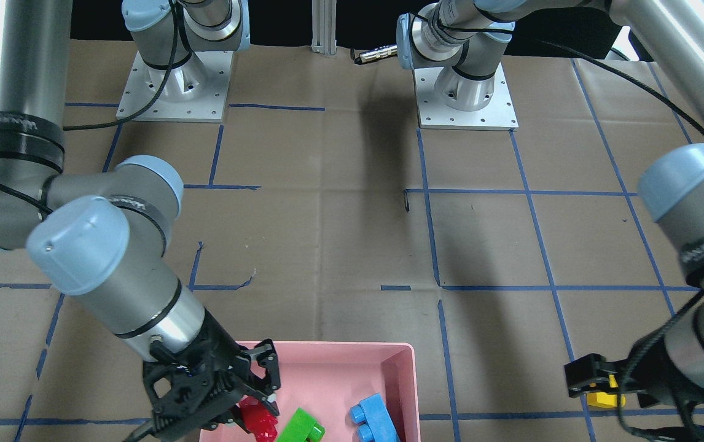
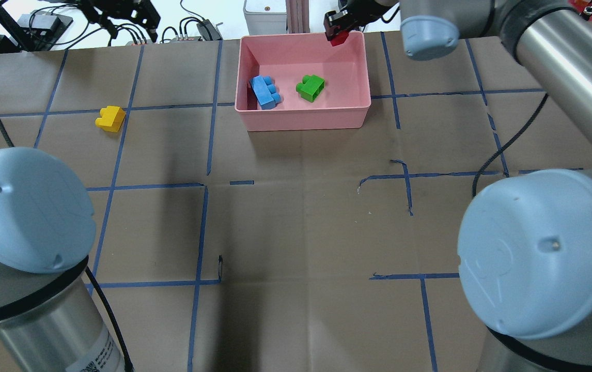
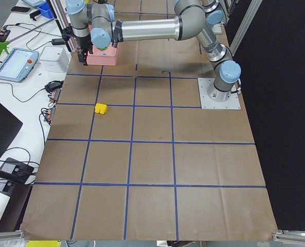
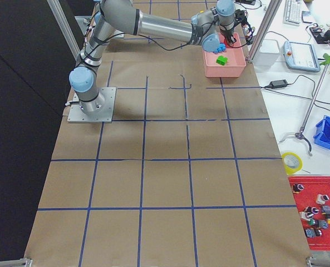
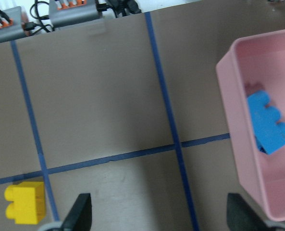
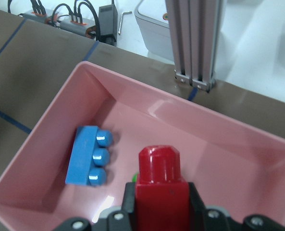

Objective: Put all blocks into box

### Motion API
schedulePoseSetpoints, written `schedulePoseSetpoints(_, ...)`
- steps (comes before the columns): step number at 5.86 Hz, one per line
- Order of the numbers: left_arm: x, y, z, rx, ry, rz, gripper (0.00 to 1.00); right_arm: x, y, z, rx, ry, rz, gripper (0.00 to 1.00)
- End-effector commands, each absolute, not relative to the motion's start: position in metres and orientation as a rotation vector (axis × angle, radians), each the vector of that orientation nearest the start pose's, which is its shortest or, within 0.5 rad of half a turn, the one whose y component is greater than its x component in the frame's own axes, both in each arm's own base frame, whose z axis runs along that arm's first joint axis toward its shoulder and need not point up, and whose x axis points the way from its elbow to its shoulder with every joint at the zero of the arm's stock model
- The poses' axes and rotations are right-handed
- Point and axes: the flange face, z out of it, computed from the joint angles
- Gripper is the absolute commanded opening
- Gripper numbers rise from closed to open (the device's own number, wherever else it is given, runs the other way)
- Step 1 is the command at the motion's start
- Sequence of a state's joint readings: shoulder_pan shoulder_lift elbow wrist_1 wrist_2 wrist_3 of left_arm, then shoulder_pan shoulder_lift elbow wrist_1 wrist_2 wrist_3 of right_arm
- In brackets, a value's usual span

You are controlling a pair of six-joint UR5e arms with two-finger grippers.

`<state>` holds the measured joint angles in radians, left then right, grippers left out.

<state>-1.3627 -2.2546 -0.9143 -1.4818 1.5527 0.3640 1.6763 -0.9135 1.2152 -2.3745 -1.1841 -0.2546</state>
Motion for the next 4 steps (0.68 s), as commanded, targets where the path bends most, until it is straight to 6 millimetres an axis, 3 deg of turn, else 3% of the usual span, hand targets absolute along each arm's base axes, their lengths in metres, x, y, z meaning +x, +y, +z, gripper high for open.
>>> schedulePoseSetpoints(1,0.128,-0.762,0.338,0.264,3.160,0.015,0.99,0.291,-0.748,0.314,-0.639,2.581,-0.823,0.27)
schedulePoseSetpoints(2,0.131,-0.757,0.309,0.250,3.171,0.056,0.99,0.292,-0.747,0.314,-0.647,2.585,-0.815,0.99)
schedulePoseSetpoints(4,0.131,-0.759,0.243,0.259,3.137,-0.065,0.99,0.292,-0.745,0.311,-0.655,2.590,-0.803,0.99)
